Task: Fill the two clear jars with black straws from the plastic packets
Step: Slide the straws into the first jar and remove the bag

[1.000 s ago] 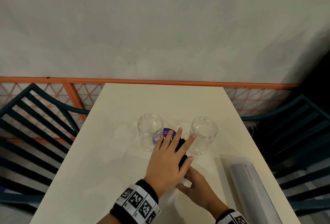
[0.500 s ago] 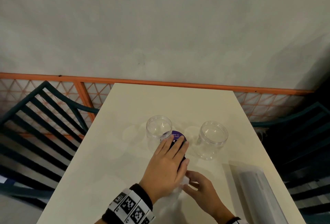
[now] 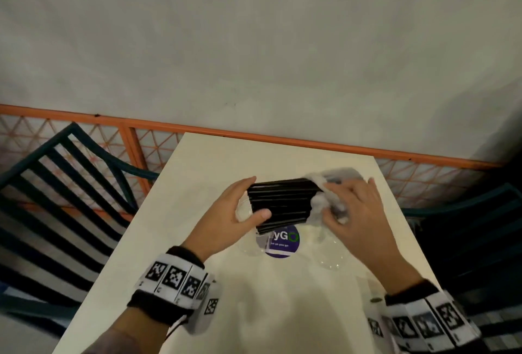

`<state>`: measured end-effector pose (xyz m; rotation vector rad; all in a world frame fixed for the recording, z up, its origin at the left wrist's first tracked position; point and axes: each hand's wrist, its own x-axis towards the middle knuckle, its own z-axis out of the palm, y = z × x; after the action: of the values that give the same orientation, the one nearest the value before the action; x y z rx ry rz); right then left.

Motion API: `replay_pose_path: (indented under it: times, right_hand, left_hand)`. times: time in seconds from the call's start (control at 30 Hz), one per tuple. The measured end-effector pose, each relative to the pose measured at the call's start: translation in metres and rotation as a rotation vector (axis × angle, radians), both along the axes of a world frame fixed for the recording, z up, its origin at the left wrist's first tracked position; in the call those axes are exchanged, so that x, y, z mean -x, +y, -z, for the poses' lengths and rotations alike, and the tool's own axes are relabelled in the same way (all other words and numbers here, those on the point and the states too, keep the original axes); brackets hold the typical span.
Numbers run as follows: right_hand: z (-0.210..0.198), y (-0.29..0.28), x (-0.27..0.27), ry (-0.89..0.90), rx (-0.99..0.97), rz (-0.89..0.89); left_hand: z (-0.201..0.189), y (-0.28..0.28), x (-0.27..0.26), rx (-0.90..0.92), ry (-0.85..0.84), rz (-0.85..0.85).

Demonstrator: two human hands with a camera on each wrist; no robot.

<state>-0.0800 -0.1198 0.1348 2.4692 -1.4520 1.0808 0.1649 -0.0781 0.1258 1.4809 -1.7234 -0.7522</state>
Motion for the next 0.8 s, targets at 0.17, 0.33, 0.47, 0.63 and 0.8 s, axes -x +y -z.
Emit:
replay_pose_path:
  times: [0.17,0.33,0.47,0.63,0.8]
  right_hand:
    - [-0.028,-0.039,-0.026,0.312,0.184,-0.052]
    - [-0.025,-0.054,-0.043,0.518,0.175,-0.102]
    - [-0.019,-0.056,-0.047,0.573,0.183,-0.135]
    - [-0.020,-0.060,-0.057,0.628,0.230,-0.189]
    - [-0.023,-0.062,-0.076,0.752,0.283,-0.280]
  left_hand:
    - [0.032,-0.041,0.014,0.025,-0.213,-0.069]
    - [0.075,-0.053,0.033,0.022,-0.118,-0.224]
    - [0.097,-0.057,0.036,0.082,-0.125,-0.245]
    - [0.107,-0.058,0.034,-0.011,-0.268,-0.223]
    - [0.111,-0.056,0.032,-0.116,-0.353,-0.181]
